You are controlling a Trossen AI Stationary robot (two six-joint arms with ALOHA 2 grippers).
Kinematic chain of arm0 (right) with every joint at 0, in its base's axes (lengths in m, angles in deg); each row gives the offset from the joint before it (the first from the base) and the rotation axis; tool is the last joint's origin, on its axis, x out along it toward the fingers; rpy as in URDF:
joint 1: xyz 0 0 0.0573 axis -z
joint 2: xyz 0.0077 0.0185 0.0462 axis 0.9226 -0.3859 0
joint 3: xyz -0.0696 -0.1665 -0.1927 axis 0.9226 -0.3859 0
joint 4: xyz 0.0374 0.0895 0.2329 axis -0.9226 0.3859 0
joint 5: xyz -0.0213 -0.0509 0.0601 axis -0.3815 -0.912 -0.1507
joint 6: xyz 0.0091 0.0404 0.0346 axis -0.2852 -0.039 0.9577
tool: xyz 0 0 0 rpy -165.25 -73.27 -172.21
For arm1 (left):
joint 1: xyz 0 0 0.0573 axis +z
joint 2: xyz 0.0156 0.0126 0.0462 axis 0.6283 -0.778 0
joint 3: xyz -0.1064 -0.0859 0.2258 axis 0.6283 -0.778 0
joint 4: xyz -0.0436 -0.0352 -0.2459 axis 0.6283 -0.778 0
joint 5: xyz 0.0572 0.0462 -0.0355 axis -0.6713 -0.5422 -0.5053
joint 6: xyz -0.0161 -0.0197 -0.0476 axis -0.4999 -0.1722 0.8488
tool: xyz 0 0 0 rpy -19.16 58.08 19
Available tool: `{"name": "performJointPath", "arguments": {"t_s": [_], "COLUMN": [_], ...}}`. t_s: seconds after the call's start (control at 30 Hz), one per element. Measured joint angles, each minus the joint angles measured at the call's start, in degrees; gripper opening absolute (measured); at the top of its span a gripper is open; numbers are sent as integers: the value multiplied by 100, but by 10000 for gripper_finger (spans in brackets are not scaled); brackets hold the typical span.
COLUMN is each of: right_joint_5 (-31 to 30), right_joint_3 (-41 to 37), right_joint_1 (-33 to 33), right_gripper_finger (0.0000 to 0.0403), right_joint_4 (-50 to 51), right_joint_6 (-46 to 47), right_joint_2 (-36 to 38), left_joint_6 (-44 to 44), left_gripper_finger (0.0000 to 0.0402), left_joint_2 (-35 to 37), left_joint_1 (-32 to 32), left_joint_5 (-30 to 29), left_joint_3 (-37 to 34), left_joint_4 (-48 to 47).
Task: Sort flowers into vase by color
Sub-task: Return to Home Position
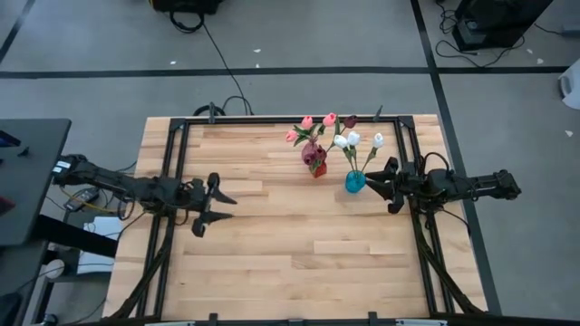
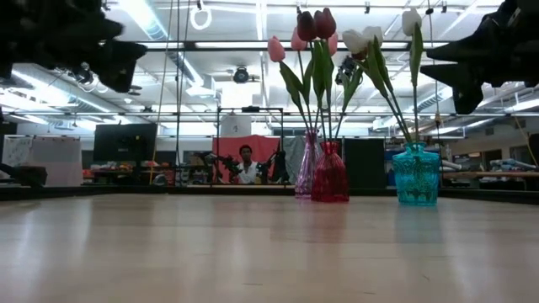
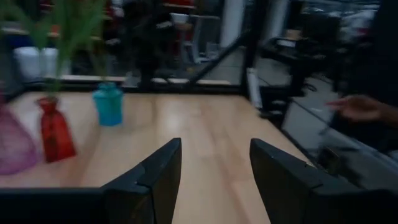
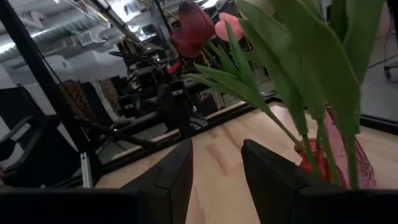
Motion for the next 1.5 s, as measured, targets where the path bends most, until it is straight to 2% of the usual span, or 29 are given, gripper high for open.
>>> {"name": "performJointPath", "arguments": {"t_s": [0.2,0.33,0.57,0.77,1.5], "right_joint_5": [5,5,6,5,7], "right_joint_3": [0,2,2,2,7], "right_joint_1": [0,0,0,0,1], "right_gripper_finger": [151,151,151,151,151], "right_joint_4": [-29,-27,-24,-24,-20], "right_joint_6": [0,0,0,0,-2], "right_joint_2": [-2,-2,-2,-2,-2], "left_joint_6": [132,328,529,629,614], "left_gripper_finger": [195,195,195,195,195], "left_joint_2": [1072,1687,2229,2216,2216], "left_joint_1": [-4,-4,-4,-4,-4], "left_joint_5": [649,1246,2204,2160,2031], "left_joint_3": [-158,-382,-783,-802,-807], "left_joint_4": [-725,-827,-806,-1097,-1049]}}
